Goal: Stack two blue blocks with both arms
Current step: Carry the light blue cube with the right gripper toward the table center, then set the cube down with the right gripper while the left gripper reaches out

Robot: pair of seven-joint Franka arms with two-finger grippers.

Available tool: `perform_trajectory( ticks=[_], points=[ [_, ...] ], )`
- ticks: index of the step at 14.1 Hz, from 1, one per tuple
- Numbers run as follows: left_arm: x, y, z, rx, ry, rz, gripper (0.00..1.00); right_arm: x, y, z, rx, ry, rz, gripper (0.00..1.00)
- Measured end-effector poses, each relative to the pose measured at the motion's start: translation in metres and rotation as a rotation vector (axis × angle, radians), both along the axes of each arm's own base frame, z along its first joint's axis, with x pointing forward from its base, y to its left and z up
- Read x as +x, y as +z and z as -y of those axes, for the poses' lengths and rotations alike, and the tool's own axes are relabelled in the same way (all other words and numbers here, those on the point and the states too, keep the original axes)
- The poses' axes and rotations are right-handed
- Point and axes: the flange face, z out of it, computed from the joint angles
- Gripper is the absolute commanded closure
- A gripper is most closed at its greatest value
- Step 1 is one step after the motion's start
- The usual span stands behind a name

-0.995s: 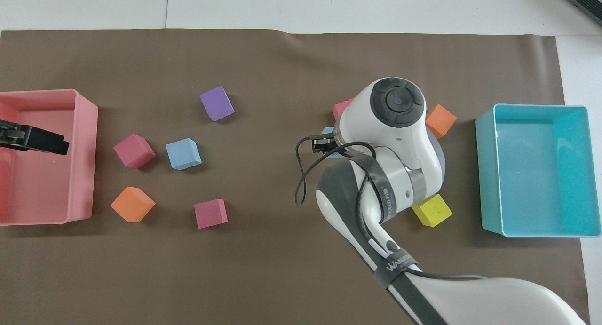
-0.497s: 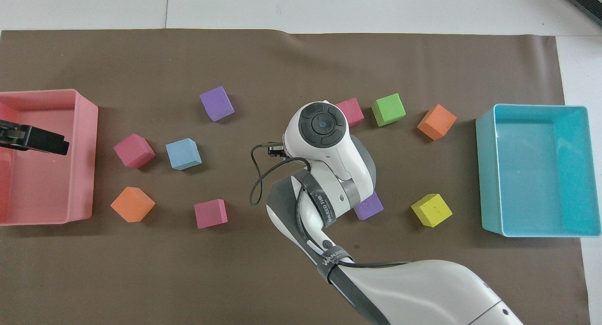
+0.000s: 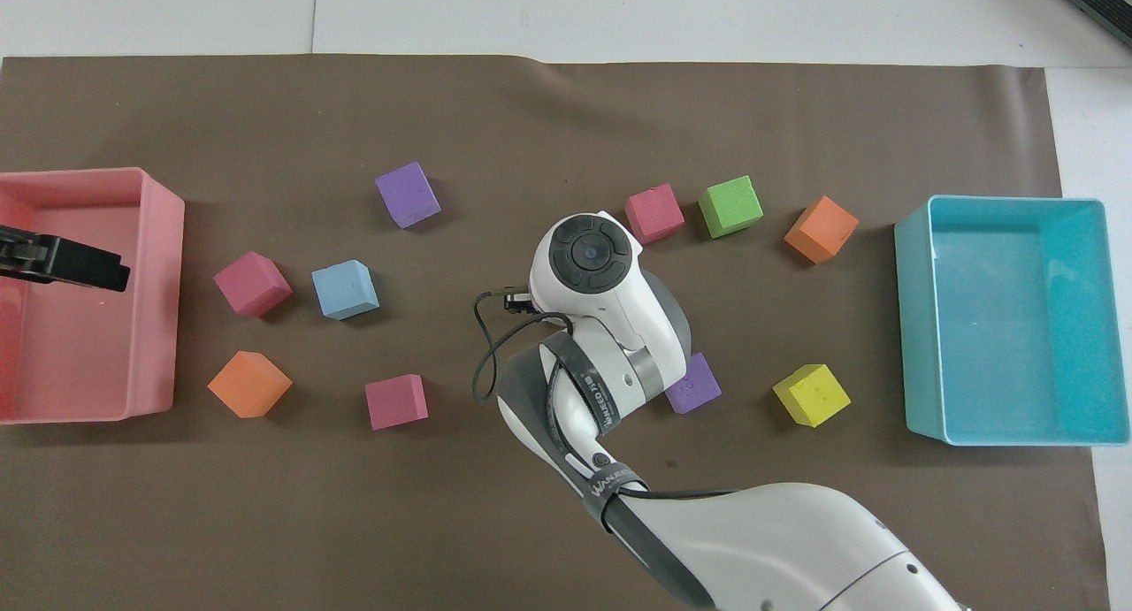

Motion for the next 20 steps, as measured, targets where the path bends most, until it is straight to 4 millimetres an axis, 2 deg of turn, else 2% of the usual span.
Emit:
perform_trajectory(
  ticks=[9, 10, 11, 12, 17, 20],
  points=[
    [-0.003, 0.003, 0.001, 0.0, -0.001, 0.002, 0.0, -0.008, -0.01, 0.006, -0.016, -0.036, -0.026, 1.0],
    [-0.003, 0.003, 0.0, 0.0, -0.001, 0.0, 0.0, -0.009, -0.01, 0.007, -0.016, -0.037, -0.027, 0.98],
    [-0.003, 0.003, 0.0, 0.0, -0.001, -0.001, 0.0, -0.009, -0.01, 0.007, -0.016, -0.037, -0.027, 0.88],
    [-0.003, 0.003, 0.0, 0.0, -0.001, -0.001, 0.0, -0.009, -0.011, 0.007, -0.017, -0.037, -0.028, 0.85],
    [-0.001, 0.004, -0.001, -0.001, 0.003, 0.017, 0.0, -0.015, -0.013, 0.007, -0.022, -0.032, -0.036, 0.84],
    [0.008, -0.014, 0.0, -0.002, 0.002, 0.026, 0.0, -0.018, -0.012, 0.004, -0.021, -0.021, -0.034, 0.84]
  ],
)
